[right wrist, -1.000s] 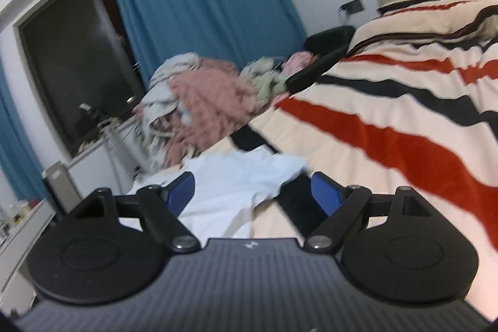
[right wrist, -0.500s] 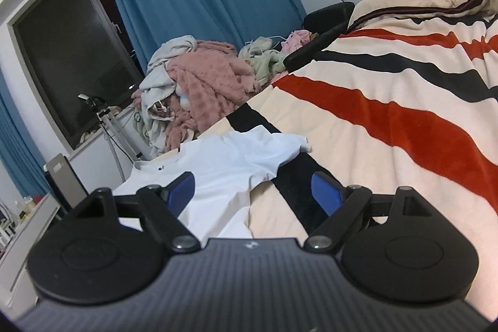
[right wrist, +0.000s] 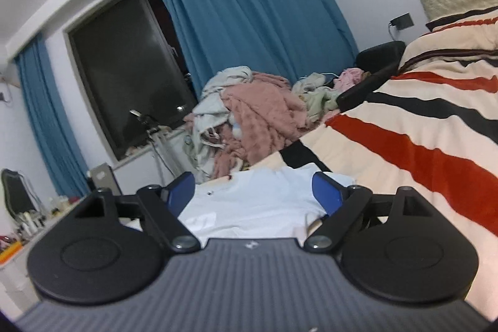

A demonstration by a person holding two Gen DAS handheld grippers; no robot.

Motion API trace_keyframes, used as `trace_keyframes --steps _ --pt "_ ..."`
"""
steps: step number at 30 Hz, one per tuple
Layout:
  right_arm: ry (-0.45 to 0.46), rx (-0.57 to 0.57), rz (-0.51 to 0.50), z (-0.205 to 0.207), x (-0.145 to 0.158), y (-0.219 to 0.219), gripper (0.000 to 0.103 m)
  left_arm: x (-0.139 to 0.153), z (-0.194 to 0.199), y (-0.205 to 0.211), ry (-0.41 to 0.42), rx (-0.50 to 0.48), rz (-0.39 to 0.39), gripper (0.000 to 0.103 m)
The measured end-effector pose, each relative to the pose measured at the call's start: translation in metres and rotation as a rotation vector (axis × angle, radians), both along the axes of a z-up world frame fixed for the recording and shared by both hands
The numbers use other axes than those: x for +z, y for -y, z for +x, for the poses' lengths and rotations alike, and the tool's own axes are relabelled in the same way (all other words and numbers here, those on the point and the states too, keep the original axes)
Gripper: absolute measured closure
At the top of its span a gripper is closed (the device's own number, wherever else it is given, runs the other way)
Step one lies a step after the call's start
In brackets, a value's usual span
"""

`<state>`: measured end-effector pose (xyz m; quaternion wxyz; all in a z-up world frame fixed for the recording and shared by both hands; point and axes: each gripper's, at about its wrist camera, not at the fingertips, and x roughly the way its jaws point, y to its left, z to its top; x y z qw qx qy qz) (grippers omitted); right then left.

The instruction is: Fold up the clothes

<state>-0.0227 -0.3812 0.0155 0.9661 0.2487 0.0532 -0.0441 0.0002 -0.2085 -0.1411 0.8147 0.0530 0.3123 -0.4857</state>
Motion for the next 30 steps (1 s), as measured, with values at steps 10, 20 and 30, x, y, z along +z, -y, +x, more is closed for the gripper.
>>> trace_keyframes --steps 10,20,30 --pt "-0.023 0.043 -0.043 0.000 0.000 -0.008 0.018 0.017 0.003 -0.021 0.038 0.049 0.015 0.024" --pt "-0.043 0.063 -0.127 0.003 0.000 -0.029 0.018 0.081 0.028 -0.134 0.160 0.387 0.016 0.010" --pt "-0.102 0.132 -0.172 0.025 -0.013 -0.068 0.019 0.125 0.050 -0.220 0.257 0.672 0.012 0.000"
